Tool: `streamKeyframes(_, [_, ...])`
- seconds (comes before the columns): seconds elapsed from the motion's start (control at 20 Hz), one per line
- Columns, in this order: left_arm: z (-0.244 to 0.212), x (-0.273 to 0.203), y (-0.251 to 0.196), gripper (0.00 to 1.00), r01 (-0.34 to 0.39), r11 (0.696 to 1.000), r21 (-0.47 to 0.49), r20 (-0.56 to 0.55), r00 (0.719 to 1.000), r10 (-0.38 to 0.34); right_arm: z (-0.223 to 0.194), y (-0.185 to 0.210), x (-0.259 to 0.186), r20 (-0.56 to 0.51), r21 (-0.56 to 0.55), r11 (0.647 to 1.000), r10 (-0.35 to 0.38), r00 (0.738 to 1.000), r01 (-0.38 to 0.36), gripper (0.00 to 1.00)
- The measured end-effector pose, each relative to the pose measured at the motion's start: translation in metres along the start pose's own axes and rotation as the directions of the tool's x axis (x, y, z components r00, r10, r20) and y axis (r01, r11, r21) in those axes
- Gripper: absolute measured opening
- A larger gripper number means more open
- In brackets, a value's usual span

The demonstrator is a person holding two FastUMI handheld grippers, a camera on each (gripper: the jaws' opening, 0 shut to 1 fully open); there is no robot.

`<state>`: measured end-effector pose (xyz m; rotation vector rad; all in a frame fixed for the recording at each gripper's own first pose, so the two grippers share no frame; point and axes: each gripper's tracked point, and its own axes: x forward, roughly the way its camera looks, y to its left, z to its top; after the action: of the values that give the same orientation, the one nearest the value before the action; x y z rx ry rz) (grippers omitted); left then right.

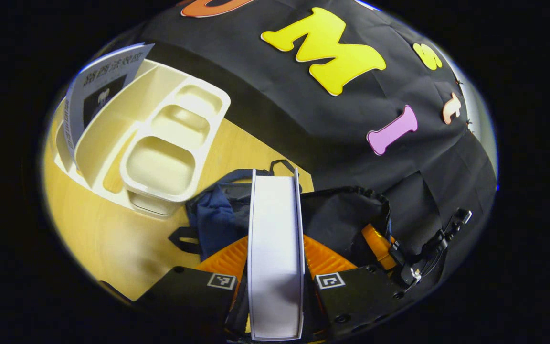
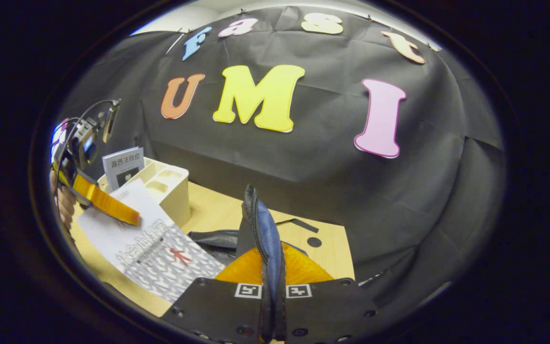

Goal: Open the schoolbag, grab two books from the bookshelf and put them into the schoolbag.

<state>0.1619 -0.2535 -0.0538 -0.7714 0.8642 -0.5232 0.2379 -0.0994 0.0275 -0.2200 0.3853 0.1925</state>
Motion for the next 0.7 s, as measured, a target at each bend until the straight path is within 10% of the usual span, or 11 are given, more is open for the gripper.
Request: streamKeyframes(0.7, [-0.042,0.138,0.004,0.47,0.088,0.990,-0.107,0.140,0.987,-0.073,0.021,0.019,-0.019,0.073,-0.024,0.999,0.028,0.997,-0.026,0.03])
